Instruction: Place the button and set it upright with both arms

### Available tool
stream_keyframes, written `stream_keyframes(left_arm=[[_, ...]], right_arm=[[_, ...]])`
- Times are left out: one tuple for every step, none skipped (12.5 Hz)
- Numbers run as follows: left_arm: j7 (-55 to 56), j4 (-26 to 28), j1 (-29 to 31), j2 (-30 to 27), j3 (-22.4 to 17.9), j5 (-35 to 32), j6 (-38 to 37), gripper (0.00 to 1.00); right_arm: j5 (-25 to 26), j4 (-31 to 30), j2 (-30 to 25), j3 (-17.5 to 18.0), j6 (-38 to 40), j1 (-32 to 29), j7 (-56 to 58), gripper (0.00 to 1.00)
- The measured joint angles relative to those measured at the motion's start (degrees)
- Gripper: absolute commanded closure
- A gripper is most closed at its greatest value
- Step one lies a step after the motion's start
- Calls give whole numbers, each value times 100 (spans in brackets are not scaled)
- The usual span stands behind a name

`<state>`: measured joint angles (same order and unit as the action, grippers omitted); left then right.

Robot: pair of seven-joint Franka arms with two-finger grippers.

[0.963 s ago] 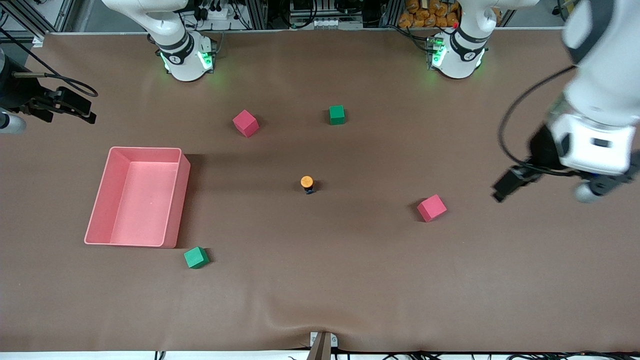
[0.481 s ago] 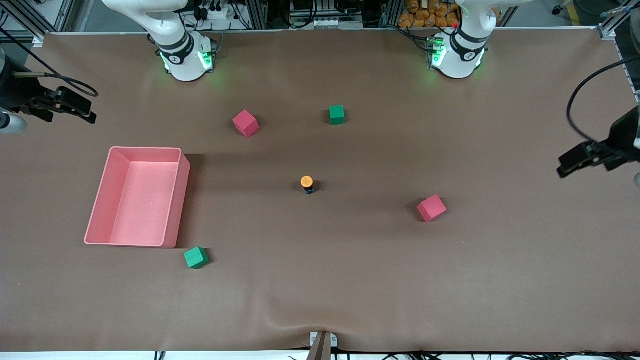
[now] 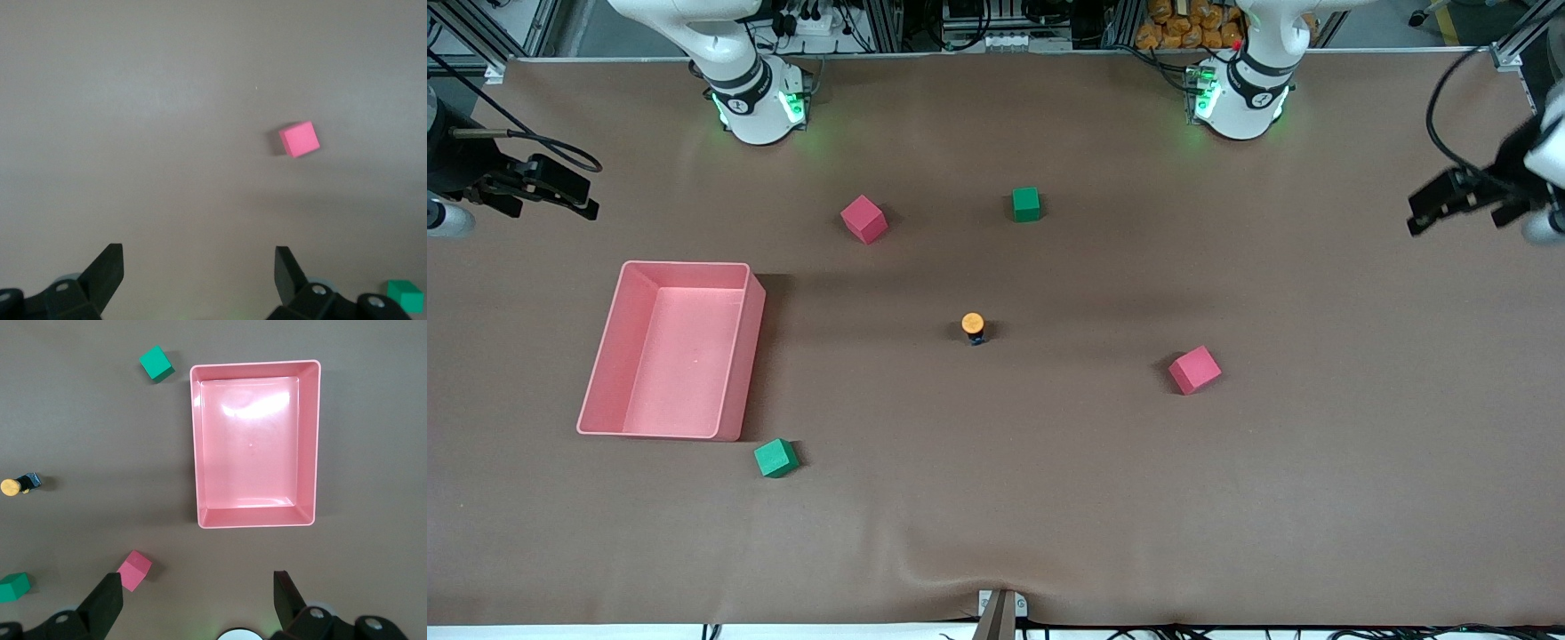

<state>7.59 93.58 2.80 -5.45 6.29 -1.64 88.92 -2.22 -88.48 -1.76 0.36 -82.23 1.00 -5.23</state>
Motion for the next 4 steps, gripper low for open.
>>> stream_keyframes(left_arm=[[-105, 156, 1, -167, -9, 168, 25, 0], [-255, 235, 0, -252, -42, 259, 61, 0], [-420, 259, 0, -273, -116, 296, 98, 0], [-526, 260, 2, -272, -201, 309, 125, 0]], right_arm=[[0, 0, 0, 0, 0, 0, 0, 0], [0, 0, 0, 0, 0, 0, 0, 0], [0, 0, 0, 0, 0, 0, 0, 0], [0, 0, 0, 0, 0, 0, 1, 0]])
